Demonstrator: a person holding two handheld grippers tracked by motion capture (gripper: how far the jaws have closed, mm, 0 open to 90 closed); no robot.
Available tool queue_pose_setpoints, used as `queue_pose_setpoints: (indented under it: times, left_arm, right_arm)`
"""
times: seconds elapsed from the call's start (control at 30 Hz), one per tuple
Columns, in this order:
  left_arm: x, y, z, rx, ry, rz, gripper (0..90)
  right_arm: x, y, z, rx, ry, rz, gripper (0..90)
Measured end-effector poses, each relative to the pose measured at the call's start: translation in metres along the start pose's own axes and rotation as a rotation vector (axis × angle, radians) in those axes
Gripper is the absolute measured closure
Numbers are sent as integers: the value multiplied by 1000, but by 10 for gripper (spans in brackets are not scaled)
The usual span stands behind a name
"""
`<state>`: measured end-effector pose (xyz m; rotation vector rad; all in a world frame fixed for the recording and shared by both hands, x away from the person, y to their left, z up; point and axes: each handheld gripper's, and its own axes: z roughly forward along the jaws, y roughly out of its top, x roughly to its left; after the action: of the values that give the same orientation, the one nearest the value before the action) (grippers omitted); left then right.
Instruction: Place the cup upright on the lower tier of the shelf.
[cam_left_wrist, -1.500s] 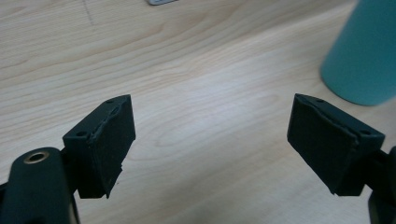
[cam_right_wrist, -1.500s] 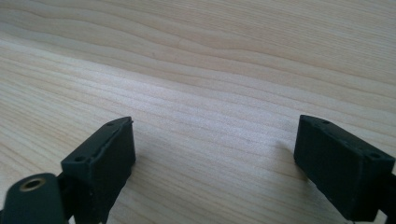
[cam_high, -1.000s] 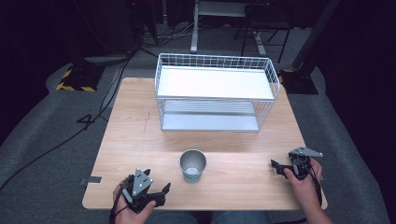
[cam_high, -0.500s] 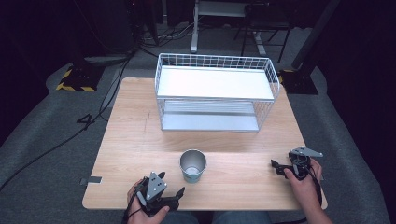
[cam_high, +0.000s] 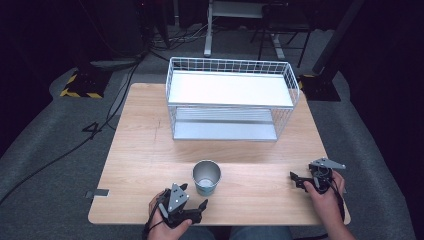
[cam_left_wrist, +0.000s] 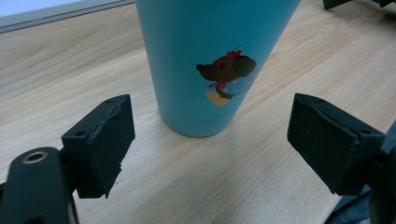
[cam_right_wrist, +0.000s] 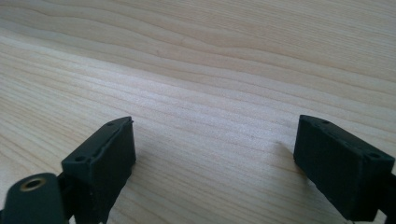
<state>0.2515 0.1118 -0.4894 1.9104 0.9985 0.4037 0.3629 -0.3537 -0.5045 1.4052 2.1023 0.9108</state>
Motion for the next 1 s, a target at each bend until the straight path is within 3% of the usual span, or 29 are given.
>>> queue_pose_setpoints:
  times: [0.3,0.43,0.7,0.8,1.0]
  left_arm:
    - [0,2,17,7,7,0,158]
    - [0,4,22,5,13,-31,158]
    - [4,9,33,4,6,-56,159]
    - [5,11,35,-9,-8,-87,161]
    - [4,16,43,-14,-5,-73,156]
  right_arm:
    - [0,0,0,0,0,0,131]
    - [0,0,0,0,0,0,130]
    - [0,0,0,-1,-1,-1,131]
    - [0,0,0,0,0,1,131]
    - [0,0,0,-1,-1,0,131]
